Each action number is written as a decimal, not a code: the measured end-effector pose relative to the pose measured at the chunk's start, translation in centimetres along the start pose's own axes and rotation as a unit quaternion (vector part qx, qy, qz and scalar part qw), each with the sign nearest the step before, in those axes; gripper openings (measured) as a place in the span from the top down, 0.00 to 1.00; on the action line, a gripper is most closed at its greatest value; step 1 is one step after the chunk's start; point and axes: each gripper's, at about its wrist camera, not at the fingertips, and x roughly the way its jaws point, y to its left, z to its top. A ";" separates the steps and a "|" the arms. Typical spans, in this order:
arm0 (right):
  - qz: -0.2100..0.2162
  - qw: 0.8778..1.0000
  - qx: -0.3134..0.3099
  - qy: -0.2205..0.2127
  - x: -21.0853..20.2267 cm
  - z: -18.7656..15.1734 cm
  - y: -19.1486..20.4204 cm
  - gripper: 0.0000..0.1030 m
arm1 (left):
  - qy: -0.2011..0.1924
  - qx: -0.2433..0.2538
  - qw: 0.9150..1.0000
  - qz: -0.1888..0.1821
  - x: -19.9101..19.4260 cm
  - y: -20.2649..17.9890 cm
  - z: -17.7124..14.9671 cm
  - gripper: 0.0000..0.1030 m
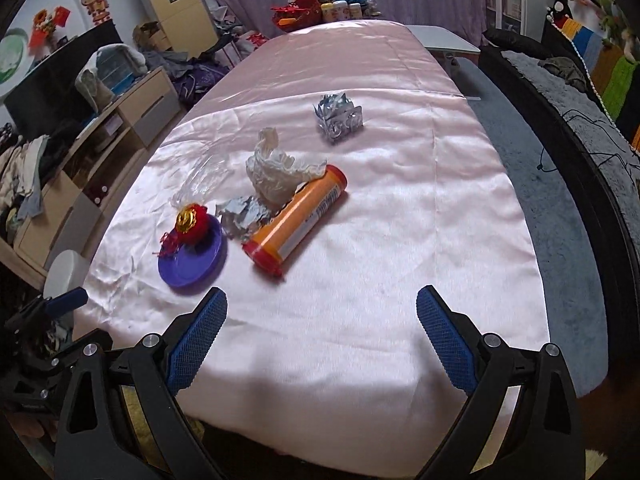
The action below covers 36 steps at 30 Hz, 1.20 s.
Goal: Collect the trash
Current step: 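Grasp the red ornament with the left tool while the right tool grasps the orange-capped tube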
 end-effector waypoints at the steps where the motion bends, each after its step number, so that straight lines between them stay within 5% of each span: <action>1: -0.004 1.000 0.001 -0.002 0.4 0.6 0.0 0.07 | -0.002 0.003 1.000 0.001 0.3 -0.1 0.6 0.08; 6: -0.012 1.000 0.018 -0.007 2.7 3.0 -0.3 0.10 | -0.001 0.012 1.000 -0.003 2.1 -0.1 2.6 0.08; 9: 0.003 0.999 0.034 0.001 4.2 4.0 -0.3 0.37 | 0.000 0.015 1.000 -0.009 3.1 -0.2 3.5 0.09; 11: 0.011 0.999 0.040 0.018 5.4 4.4 -0.2 0.44 | -0.001 0.018 1.000 -0.019 3.8 -0.2 4.0 0.14; 18: 0.020 0.998 0.039 0.039 7.5 5.5 0.7 0.45 | 0.018 0.029 0.999 -0.022 7.2 -0.3 6.1 0.51; 26: 0.002 0.999 -0.002 0.041 8.4 6.2 1.2 0.47 | 0.031 0.031 0.999 -0.032 9.4 -0.1 7.0 0.53; 33: 0.028 0.999 0.010 0.035 7.5 5.9 -0.5 0.63 | 0.027 0.045 0.998 -0.027 9.7 -0.2 7.1 0.71; 36: 0.023 0.999 0.004 0.033 6.9 5.6 -0.6 0.68 | 0.012 0.045 0.999 -0.023 8.6 -0.3 7.2 0.71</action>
